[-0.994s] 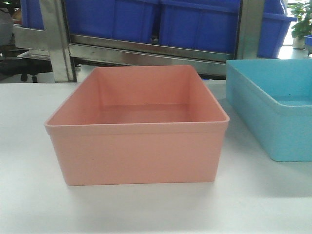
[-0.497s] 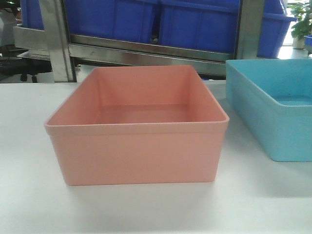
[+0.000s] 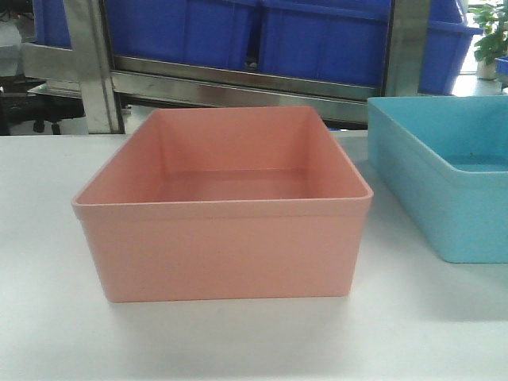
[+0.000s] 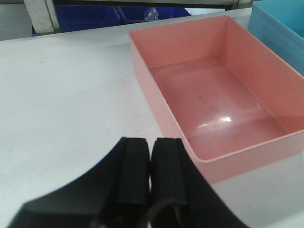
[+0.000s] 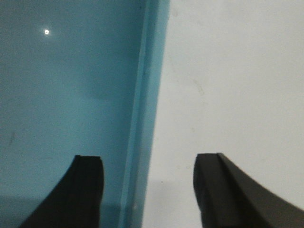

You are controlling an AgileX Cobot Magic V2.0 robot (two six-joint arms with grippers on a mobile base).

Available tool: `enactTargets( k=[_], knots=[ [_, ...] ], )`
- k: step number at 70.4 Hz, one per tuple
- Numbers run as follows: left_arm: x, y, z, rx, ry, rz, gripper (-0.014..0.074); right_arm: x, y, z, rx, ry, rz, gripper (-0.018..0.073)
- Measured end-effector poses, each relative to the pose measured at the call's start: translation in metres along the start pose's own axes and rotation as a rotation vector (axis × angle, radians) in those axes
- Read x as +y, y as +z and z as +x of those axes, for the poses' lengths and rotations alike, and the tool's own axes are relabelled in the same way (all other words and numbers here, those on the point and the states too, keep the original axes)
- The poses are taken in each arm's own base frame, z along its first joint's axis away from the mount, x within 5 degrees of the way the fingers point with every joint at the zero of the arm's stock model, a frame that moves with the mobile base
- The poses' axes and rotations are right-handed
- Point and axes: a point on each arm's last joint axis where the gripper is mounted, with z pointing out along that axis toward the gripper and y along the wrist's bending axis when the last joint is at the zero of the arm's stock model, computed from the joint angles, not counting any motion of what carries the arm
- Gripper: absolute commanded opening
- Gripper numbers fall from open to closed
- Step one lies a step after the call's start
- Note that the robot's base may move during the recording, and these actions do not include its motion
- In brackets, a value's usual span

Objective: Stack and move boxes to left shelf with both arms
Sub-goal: 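Move the right gripper to the light-blue bin wall and close, then lift the light-blue bin with the right gripper over the pink bin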

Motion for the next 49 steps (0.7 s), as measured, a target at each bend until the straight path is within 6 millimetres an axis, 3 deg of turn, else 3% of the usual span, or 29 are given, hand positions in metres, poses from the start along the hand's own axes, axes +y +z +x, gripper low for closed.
enactTargets(
  k=[11, 35, 45, 49],
  knots=[
    [0.0, 0.0, 0.001, 0.01, 0.0, -0.001, -0.0009, 0.0, 0.006, 0.002, 0.008, 0.004, -0.006, 0.0017],
    [0.0, 0.0, 0.001, 0.012, 0.0, -0.001, -0.0009, -0.003, -0.012, -0.016, -0.024, 0.032, -0.007, 0.0037],
    [0.0, 0.0, 0.001, 0.012, 0.0, -0.001, -0.0009, -0.002, -0.044, -0.025, -0.067, 0.05, 0.023, 0.0037],
    [0.0, 0.0, 0.001, 0.012, 0.0, -0.001, -0.0009, 0.0, -0.07, -0.03, -0.111, 0.06, 0.039, 0.0037]
  ],
)
